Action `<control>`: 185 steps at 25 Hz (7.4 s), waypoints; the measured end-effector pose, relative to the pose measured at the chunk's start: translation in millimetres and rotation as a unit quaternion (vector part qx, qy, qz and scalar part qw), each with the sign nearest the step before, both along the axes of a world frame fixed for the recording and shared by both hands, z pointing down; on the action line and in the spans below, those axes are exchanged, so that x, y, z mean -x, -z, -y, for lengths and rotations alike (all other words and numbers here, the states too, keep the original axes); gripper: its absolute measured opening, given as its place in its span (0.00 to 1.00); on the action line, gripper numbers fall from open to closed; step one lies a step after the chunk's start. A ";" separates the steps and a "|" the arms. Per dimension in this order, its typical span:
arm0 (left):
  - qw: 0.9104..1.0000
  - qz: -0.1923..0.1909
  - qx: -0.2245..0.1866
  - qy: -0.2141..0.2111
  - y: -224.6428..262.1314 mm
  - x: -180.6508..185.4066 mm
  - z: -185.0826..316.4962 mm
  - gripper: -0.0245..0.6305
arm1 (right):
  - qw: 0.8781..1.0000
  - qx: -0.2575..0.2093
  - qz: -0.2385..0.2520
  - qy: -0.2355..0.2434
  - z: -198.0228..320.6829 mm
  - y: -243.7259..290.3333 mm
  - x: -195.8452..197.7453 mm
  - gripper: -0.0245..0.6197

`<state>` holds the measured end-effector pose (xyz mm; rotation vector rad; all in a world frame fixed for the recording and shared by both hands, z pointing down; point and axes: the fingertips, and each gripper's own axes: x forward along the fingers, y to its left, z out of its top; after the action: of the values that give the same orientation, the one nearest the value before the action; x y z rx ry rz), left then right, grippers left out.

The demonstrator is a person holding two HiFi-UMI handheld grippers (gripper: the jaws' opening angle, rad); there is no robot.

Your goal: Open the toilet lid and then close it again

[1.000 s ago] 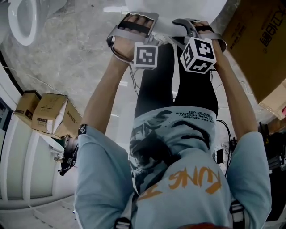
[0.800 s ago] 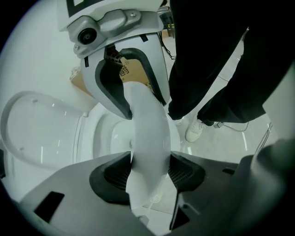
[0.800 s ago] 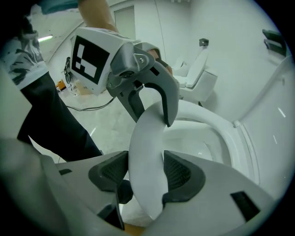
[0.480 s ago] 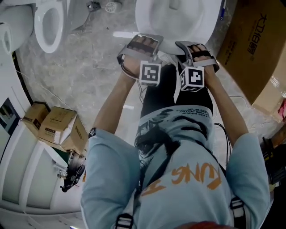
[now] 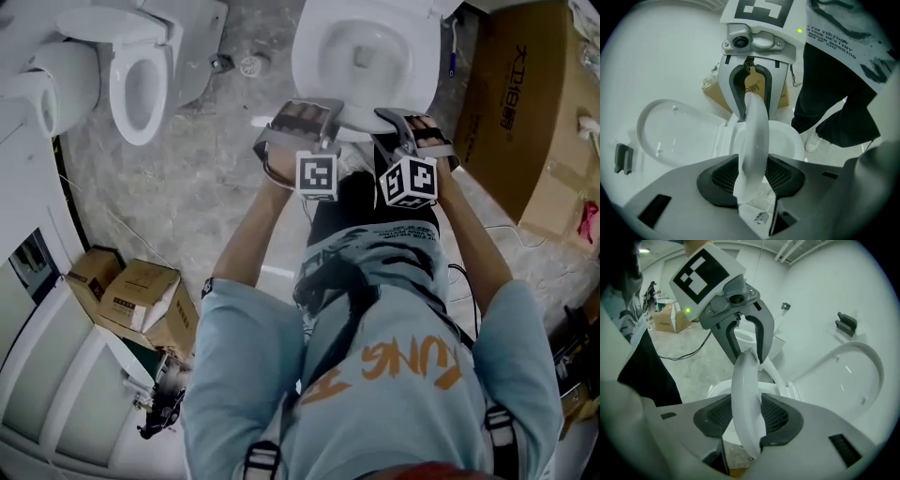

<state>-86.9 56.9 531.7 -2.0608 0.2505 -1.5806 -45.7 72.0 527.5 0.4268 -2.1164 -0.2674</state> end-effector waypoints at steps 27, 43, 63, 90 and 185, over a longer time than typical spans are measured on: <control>0.988 -0.064 -0.050 0.133 164.6 -53.2 180.4 0.24 | 0.977 -0.068 0.131 -0.155 178.9 173.1 -65.2 0.26; 0.973 -0.115 -0.061 0.191 199.2 -80.3 298.8 0.27 | 0.960 -0.085 0.194 -0.183 297.3 213.8 -98.8 0.25; 0.971 -0.131 -0.073 0.184 191.7 -113.6 416.6 0.27 | 0.954 -0.112 0.203 -0.188 419.2 206.9 -133.2 0.27; 0.977 -0.105 -0.051 0.177 192.9 -108.2 382.9 0.30 | 0.966 -0.084 0.189 -0.155 386.5 209.4 -129.2 0.23; 0.960 -0.016 0.169 0.221 -250.9 26.1 -87.9 0.32 | 0.989 0.119 -0.078 0.048 -82.2 -251.1 5.2 0.37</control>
<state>-113.1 144.9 782.6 -2.4135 0.5150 -1.9658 -50.8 154.2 778.6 0.1577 -1.9882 -0.0971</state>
